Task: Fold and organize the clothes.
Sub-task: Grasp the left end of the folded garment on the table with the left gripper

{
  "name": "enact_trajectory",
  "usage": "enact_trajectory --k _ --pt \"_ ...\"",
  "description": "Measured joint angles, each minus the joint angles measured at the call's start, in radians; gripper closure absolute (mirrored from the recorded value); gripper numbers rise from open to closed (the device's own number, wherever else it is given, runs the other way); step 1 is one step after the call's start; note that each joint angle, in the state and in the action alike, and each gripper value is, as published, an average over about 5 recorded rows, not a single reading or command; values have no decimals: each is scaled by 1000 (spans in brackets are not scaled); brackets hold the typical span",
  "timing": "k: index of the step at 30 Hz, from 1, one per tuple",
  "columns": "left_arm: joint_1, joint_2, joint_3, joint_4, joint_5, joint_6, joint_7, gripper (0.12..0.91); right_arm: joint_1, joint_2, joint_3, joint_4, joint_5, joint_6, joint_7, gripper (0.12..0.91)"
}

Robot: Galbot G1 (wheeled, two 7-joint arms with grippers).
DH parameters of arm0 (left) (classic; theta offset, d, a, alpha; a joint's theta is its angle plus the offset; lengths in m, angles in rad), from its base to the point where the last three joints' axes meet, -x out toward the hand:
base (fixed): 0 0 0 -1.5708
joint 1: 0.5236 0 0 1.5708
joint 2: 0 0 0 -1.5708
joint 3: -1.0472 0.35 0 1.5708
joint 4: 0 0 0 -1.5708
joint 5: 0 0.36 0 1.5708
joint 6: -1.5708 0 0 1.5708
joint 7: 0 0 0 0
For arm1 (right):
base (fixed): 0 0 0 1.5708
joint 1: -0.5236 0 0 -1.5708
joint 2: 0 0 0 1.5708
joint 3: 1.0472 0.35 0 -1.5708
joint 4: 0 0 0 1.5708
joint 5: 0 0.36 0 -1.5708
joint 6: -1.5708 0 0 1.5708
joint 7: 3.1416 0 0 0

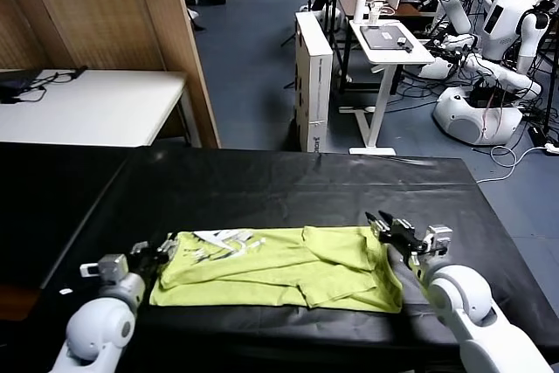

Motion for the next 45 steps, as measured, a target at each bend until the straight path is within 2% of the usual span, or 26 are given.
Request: enact_trajectory --k 2,4,6,12,15,22,29,36,45 --pt "17 24 -11 -19 -51 5 -46 173 -23 -21 19 25 -38 29 -36 186" --pt "37 52 -23 -43 -105 16 -85 139 -55 -41 44 54 -57 71 -70 134" --pt "62 83 -42 -73 -167 45 -92 126 -97 -57 76 83 -67 132 -102 122" --pt "150 156 -147 -169 -404 197 -9 123 -260 -68 182 154 -68 317 -184 118" --pt "186 169 -189 -190 -480 228 43 123 -336 -57 226 185 -50 367 -214 118" --pt "200 168 -215 -178 -515 232 129 123 -428 -38 278 230 -51 400 -223 118" --pt "180 163 -206 -119 -485 232 178 123 -466 -21 296 253 -62 403 -221 118" --pt "176 169 -188 -56 -478 232 193 123 -480 -16 307 257 -68 404 -221 118" --pt "177 148 -170 -51 -469 229 202 123 -478 -5 289 260 -80 399 -219 118"
